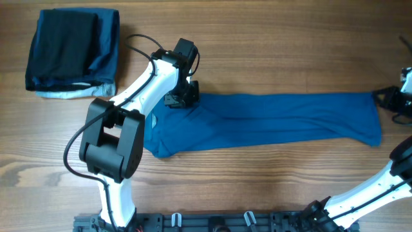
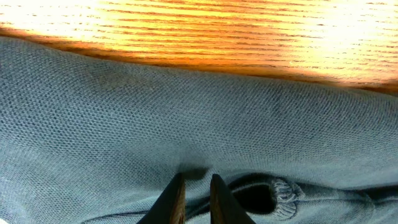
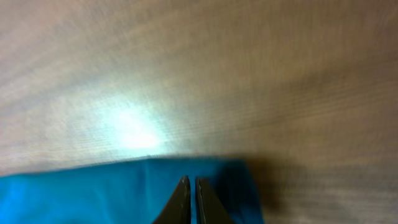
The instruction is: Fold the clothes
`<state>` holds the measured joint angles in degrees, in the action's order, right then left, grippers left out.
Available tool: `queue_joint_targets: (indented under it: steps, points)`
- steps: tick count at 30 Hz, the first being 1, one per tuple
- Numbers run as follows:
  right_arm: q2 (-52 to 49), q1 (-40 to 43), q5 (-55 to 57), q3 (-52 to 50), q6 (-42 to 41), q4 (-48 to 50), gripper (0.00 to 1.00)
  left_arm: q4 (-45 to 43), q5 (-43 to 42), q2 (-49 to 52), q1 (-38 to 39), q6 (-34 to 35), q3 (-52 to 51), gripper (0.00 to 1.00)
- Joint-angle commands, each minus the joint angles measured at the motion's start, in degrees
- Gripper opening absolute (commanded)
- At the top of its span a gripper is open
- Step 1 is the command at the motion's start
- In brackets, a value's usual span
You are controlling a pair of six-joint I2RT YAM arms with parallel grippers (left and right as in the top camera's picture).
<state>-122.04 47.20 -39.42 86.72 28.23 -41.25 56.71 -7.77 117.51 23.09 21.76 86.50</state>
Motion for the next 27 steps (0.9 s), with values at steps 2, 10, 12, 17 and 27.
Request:
queue_joint_targets:
  steps: [2,10,12,17,27]
  points:
    - [-0.31,-2.05,-4.35,1.62,-1.33,1.42,0.04,-0.39,0.81,-0.04,-0.11,-0.48,-0.37,0.15]
    - [-0.33,-4.66,11.98,1.62,-0.59,-0.76,0.15,1.36,0.83,-0.04,-0.11,-0.5,-0.37,0.17]
    - [-0.33,-4.22,11.96,1.62,1.01,-2.4,0.38,1.33,0.83,-0.04,-0.11,-0.5,-0.37,0.18]
    - [-0.31,-3.98,10.19,1.95,3.3,-3.23,0.57,1.33,1.46,-0.04,-0.11,-0.48,-0.37,0.21]
    - [-0.37,0.37,12.39,1.88,3.23,-4.87,0.49,1.33,1.46,-0.04,-0.09,-0.5,-0.37,0.23]
